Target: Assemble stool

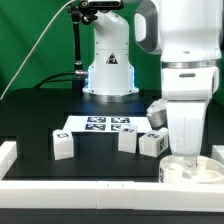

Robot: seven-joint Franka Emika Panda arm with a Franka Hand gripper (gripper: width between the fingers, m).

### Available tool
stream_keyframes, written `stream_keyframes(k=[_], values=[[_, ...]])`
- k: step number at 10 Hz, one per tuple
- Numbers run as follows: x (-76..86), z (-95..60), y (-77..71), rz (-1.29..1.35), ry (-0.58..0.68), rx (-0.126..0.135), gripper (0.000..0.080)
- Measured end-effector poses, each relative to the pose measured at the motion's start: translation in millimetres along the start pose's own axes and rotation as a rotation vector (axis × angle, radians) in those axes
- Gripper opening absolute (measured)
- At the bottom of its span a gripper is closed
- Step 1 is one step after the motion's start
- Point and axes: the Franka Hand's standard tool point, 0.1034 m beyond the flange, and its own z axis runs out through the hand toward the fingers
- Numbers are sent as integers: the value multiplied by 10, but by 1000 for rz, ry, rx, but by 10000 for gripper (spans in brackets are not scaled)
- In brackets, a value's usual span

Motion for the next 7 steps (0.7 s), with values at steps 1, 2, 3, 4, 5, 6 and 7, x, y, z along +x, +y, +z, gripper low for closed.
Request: stream_keyframes(k=[1,2,3,4,5,6,7], values=[[-1,0,1,0,0,0,318],[-3,0,1,1,0,0,318],[-4,1,1,1,0,0,374],[-4,1,1,1,0,0,374],[-4,0,1,1,0,0,555],[20,-51,-6,6,-1,-3,555],[53,-148,-8,5,-4,-5,633]])
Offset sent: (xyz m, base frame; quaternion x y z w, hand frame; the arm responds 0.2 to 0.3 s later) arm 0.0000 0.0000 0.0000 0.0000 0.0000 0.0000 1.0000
